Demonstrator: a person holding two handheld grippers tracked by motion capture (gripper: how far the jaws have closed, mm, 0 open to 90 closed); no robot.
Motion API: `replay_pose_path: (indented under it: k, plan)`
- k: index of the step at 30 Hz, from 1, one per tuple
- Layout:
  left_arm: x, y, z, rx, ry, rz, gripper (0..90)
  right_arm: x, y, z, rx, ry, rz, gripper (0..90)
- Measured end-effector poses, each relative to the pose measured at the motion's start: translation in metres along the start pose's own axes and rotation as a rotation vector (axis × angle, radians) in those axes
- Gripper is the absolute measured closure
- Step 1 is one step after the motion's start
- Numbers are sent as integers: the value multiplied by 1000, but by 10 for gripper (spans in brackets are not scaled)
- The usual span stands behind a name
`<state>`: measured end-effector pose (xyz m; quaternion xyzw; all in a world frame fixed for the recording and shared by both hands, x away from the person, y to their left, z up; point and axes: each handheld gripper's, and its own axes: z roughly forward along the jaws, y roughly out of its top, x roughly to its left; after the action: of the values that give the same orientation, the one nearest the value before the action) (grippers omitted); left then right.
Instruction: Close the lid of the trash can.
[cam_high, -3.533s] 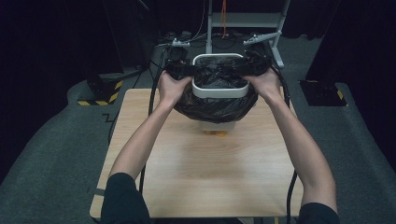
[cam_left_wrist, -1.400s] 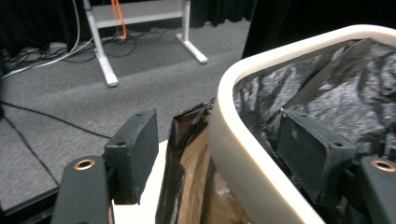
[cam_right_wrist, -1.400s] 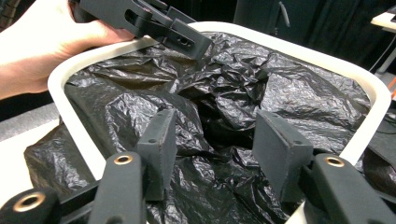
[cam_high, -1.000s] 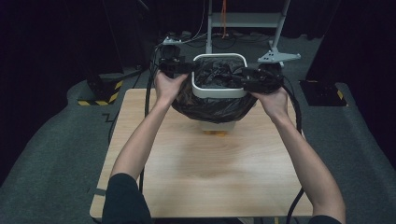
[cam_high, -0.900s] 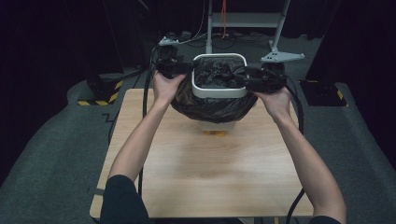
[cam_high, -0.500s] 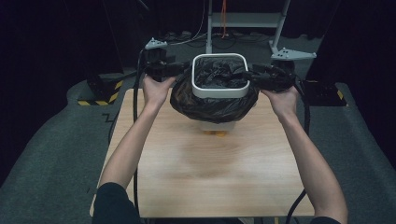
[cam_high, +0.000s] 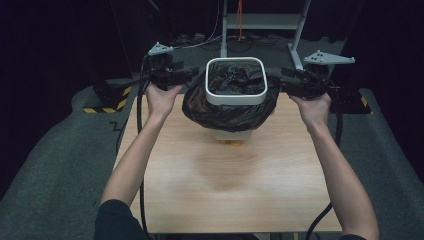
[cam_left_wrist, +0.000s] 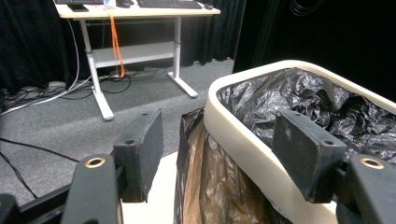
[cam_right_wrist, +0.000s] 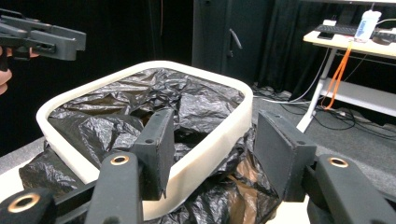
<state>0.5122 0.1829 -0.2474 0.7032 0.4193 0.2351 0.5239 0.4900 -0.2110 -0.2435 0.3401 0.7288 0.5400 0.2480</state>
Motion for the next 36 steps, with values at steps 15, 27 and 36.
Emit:
replay_pose_path:
  k: [15, 27, 36]
  plan:
    - [2, -6, -16, 5, 0, 14, 343, -4, 0, -11, -10, -13, 9, 478]
    - [7, -13, -28, 9, 11, 11, 345, -6, -5, -21, -11, -42, 13, 489]
    - [8, -20, -32, 20, 15, 7, 346, -16, -18, -32, -28, -53, 51, 491]
